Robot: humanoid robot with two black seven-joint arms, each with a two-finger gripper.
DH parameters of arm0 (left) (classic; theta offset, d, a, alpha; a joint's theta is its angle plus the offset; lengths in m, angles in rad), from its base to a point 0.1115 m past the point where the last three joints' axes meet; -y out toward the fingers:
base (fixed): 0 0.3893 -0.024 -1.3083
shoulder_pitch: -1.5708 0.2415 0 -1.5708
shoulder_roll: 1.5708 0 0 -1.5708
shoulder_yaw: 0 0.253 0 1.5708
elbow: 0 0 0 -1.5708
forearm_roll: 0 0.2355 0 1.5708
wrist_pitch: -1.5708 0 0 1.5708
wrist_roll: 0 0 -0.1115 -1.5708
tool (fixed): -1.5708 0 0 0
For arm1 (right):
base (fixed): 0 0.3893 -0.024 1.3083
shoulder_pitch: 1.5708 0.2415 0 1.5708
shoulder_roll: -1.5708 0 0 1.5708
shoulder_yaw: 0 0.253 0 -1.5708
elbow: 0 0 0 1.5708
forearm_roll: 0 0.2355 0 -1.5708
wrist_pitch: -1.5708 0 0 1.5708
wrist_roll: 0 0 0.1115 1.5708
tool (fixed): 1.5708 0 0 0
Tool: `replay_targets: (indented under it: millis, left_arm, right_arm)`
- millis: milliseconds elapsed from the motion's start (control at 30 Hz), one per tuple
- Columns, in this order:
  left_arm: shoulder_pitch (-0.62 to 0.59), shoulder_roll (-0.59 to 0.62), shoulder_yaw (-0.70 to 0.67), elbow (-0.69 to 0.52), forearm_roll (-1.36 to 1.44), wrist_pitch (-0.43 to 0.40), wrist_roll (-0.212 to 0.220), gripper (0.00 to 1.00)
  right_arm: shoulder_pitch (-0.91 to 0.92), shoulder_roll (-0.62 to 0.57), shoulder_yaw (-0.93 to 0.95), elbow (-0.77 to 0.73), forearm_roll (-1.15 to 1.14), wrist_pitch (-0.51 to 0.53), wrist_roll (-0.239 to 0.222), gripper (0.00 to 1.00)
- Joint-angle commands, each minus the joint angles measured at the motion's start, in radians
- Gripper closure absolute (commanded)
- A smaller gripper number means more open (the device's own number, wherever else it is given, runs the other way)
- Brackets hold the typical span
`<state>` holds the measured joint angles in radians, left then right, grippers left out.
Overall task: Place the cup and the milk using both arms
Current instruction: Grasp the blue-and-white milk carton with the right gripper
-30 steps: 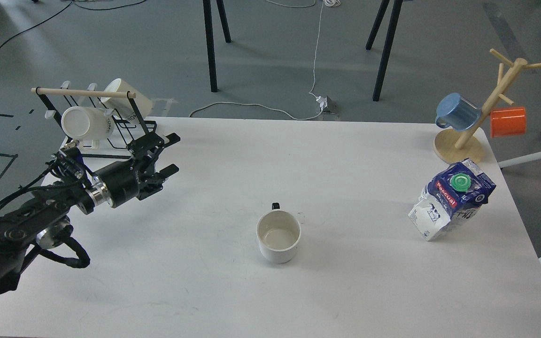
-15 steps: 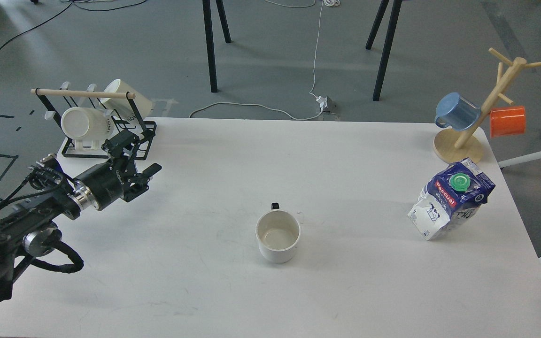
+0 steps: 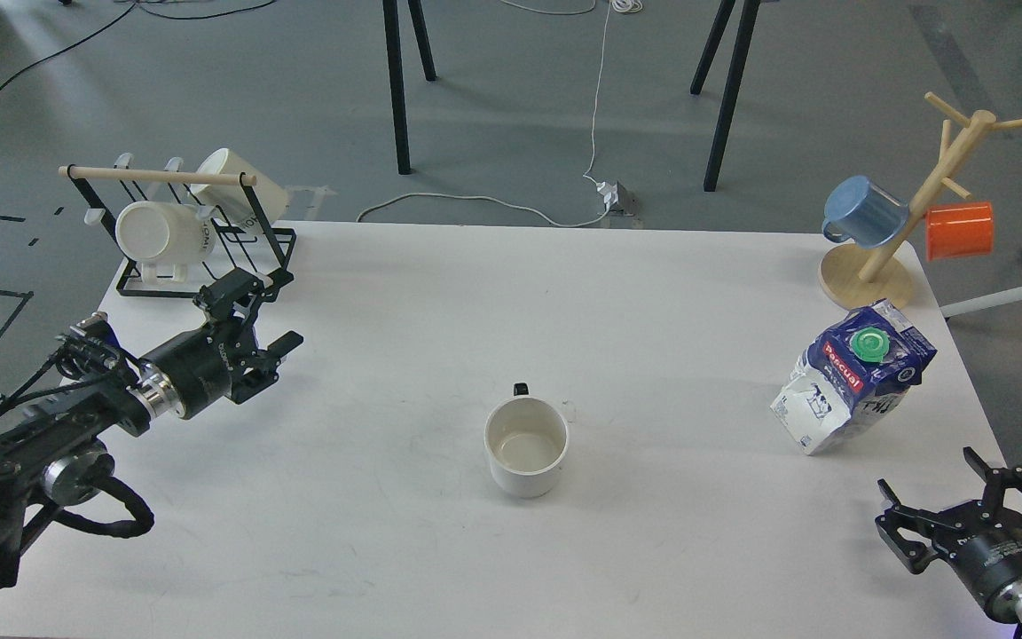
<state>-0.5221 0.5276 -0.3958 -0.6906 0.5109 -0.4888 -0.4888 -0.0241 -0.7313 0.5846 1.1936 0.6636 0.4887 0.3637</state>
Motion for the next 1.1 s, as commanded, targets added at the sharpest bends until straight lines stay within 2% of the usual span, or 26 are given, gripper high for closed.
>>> replay_targets:
  millis: [0,767,967,1000,1033,1067]
  left_arm:
    - [0.004,-0.009,0.002,0.017,0.0,0.0,0.0,0.01]
    - [0.05,0.0,0.0,0.026,0.0,0.0,0.0,0.01]
    - [0.053,-0.009,0.0,0.055,-0.002,0.0,0.0,0.01]
    - [0.053,-0.009,0.0,0.056,-0.002,0.0,0.0,0.01]
    - [0.053,-0.009,0.0,0.057,-0.002,0.0,0.0,0.01]
    - [0.053,-0.009,0.0,0.057,-0.002,0.0,0.0,0.01]
  right_arm:
    - [0.049,0.035,-0.026,-0.002,-0.002,0.0,0.0,0.02]
    - [0.136,0.133,-0.009,-0.038,0.011,0.0,0.003,0.02]
    - [0.158,0.204,-0.009,-0.088,0.011,0.0,0.012,0.02]
    - [0.158,0.214,-0.009,-0.092,0.008,0.0,0.018,0.03]
    - [0.158,0.222,-0.009,-0.095,0.004,0.0,0.026,0.09]
    - [0.158,0.228,-0.009,-0.098,0.001,0.0,0.03,0.25]
